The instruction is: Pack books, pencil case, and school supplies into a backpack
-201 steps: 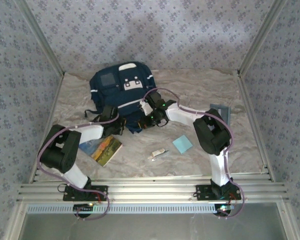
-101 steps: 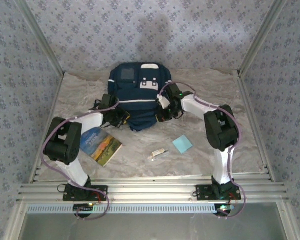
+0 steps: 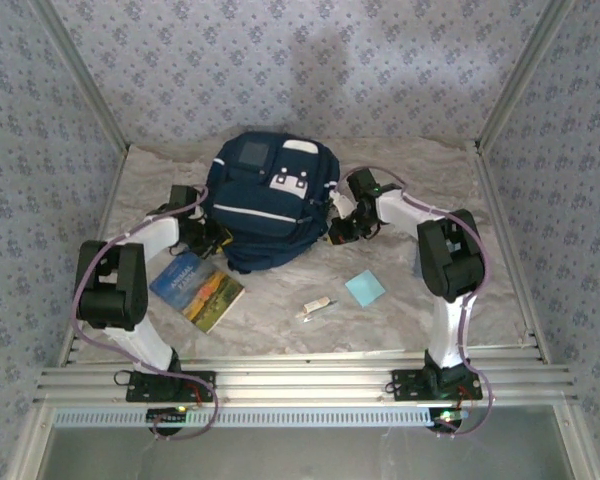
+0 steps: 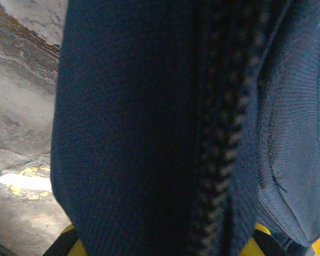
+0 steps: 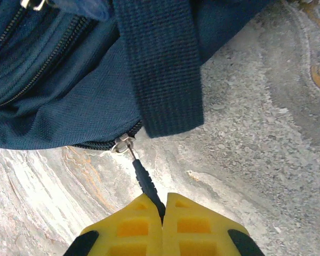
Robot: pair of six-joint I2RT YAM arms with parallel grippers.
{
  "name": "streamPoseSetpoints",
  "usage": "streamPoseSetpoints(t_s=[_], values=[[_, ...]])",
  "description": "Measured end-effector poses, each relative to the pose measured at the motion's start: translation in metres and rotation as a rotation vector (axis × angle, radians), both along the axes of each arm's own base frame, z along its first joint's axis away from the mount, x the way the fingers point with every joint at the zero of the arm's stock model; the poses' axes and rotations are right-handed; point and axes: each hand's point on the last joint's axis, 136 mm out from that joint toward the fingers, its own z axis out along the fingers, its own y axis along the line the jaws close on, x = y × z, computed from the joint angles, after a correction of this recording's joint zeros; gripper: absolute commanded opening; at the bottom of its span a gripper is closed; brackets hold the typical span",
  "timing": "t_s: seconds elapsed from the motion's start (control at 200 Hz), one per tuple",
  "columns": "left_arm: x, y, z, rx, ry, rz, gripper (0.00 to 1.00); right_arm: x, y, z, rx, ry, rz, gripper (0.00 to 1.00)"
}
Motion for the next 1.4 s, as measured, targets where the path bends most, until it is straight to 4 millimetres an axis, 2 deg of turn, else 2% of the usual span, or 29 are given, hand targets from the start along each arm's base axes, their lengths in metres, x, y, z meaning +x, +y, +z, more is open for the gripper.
streamPoseSetpoints(t_s=[0.02,0.03,0.035,0.05,0.065,0.1,0.18,0.28,0.375,0.395,0.41,0.53,0.635,0.71,0.815,0.934,1.004,1.114,1.264,1.339,1.364,1.399], values=[[0.0,0.0,0.001,0.003,0.0,-0.004,0.17,0.0,0.0,0.0,0.0,0.0,0.0,0.0],[0.0,0.0,0.001,0.004,0.0,-0.007,0.27,0.0,0.0,0.0,0.0,-0.001,0.001,0.0],[0.0,0.0,0.001,0.005,0.0,-0.008,0.27,0.0,0.0,0.0,-0.001,-0.001,0.001,0.0],[0.0,0.0,0.002,0.006,-0.001,-0.011,0.42,0.0,0.001,0.0,0.0,-0.002,0.001,0.0],[0.0,0.001,0.003,0.008,-0.002,-0.015,0.53,0.0,0.001,0.0,-0.001,-0.002,0.002,0.0],[0.001,0.003,0.005,0.019,0.001,-0.017,0.64,0.0,0.001,0.0,-0.004,-0.005,0.002,0.0],[0.003,0.018,0.005,0.068,0.01,0.008,0.73,0.002,-0.002,-0.003,-0.039,-0.016,-0.007,0.0],[0.005,0.037,0.011,0.1,0.003,0.062,0.76,0.002,-0.003,-0.005,-0.071,-0.024,-0.018,0.0],[0.003,0.039,0.03,0.093,-0.034,0.098,0.77,-0.001,0.006,-0.006,-0.083,-0.033,-0.011,0.0],[0.002,0.038,0.036,0.086,-0.048,0.108,0.92,-0.001,0.009,-0.005,-0.083,-0.036,-0.009,0.0],[0.001,0.037,0.041,0.081,-0.061,0.115,0.94,-0.002,0.011,-0.005,-0.085,-0.04,-0.006,0.0],[-0.01,0.024,0.075,0.032,-0.152,0.171,0.94,-0.006,0.028,-0.004,-0.071,-0.057,0.012,0.0],[-0.021,0.002,0.082,-0.013,-0.179,0.213,0.93,-0.011,0.04,-0.002,-0.062,-0.064,0.031,0.0],[-0.03,-0.014,0.073,-0.036,-0.155,0.247,0.92,-0.014,0.047,0.0,-0.052,-0.062,0.034,0.0],[-0.049,-0.035,0.05,-0.055,-0.083,0.305,0.94,-0.02,0.062,0.002,-0.03,-0.059,0.04,0.0],[-0.063,-0.05,0.032,-0.062,-0.033,0.352,0.94,-0.032,0.085,0.007,-0.008,-0.065,0.068,0.0],[-0.062,-0.054,0.026,-0.061,-0.03,0.375,0.94,-0.038,0.099,0.011,0.015,-0.07,0.087,0.0],[-0.049,-0.058,0.02,-0.077,-0.045,0.417,0.93,-0.045,0.115,0.017,0.06,-0.061,0.108,0.0],[-0.036,-0.062,0.001,-0.055,-0.008,0.449,0.91,-0.049,0.121,0.02,0.089,-0.048,0.116,0.0],[-0.03,-0.065,-0.007,-0.062,0.006,0.463,0.82,-0.046,0.119,0.02,0.091,-0.053,0.109,0.0],[-0.028,-0.067,-0.008,-0.069,0.008,0.47,0.76,-0.044,0.118,0.02,0.09,-0.055,0.105,0.0],[-0.025,-0.069,-0.01,-0.085,0.01,0.482,0.61,-0.042,0.116,0.02,0.088,-0.061,0.1,0.0]])
